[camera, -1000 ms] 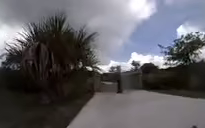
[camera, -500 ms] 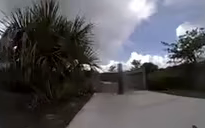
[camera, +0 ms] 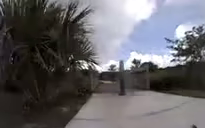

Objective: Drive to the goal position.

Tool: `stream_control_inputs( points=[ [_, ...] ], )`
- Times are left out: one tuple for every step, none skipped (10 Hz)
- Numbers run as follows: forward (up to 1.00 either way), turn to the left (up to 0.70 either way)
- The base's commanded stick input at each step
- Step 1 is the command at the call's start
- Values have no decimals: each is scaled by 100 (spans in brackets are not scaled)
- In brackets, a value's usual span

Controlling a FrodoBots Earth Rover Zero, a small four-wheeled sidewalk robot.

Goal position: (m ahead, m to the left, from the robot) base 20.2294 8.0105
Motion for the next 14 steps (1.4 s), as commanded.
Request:
stream_control_inputs(
  points=[
    [85,0],
    [85,0],
    [85,0],
    [85,0],
    [85,0],
    [85,0],
    [85,0],
    [85,0],
    [85,0],
    [85,0],
    [85,0],
    [85,0],
    [85,0],
    [85,0]
  ],
)
